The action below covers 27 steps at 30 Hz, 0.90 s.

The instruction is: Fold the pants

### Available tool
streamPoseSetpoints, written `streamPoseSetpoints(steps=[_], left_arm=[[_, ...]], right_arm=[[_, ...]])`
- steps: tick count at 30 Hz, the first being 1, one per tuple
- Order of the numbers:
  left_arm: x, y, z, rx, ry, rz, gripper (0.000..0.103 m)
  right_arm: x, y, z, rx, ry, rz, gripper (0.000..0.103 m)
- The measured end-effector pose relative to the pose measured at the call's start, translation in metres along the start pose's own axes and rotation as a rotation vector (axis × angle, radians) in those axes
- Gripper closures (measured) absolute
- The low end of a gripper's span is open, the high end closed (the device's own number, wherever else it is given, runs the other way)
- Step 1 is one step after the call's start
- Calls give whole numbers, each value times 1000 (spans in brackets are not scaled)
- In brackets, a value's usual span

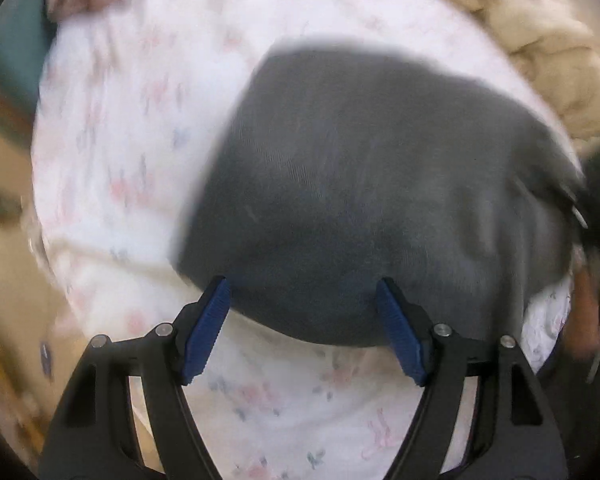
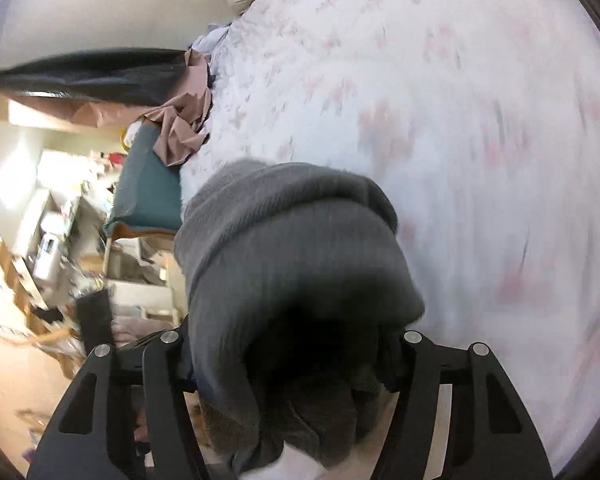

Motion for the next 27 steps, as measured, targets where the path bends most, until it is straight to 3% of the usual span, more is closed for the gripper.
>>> streamPoseSetpoints(steps=[2,4,5,8,13,16,18,21,25,27], left_arm=[[6,-8,26,-100,9,20,30],[20,-13,42,-165,62,103,19],[30,-15,47,-187,118,169,9],[43,-22,40,-202,193,282,8],[51,-32,14,-201,228,377,8],[40,-43,-1,-200,253,353,7],[22,-52,-19,-166,274,269,7],[6,-62,-41,-123,239,175,7],[9,-67,-70,-79,247,169,1],[11,-66,-90,-35,203,139,0]], right_arm=[[-6,-35,7,45,56,50,39],[-9,-67,14,94,107,131,39],[-13,-76,16,111,122,149,39],[-39,-99,10,146,192,128,39],[-64,-93,14,144,112,49,25],[-60,-90,22,121,39,11,10],[-59,-85,39,67,-4,-19,3],[-56,-72,44,29,29,-22,0],[-64,-44,14,130,164,53,0],[-78,-33,-3,162,209,56,0]])
Point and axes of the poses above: each gripper's, at about its wrist camera, not at the fingertips, and z roughly against the way its jaws point, x to its left, y to its underside, the point moved 8 cm from there along -z, roughly the way its jaws point, and after that the axes turned 12 degrees about x, right-handed, at the moved point
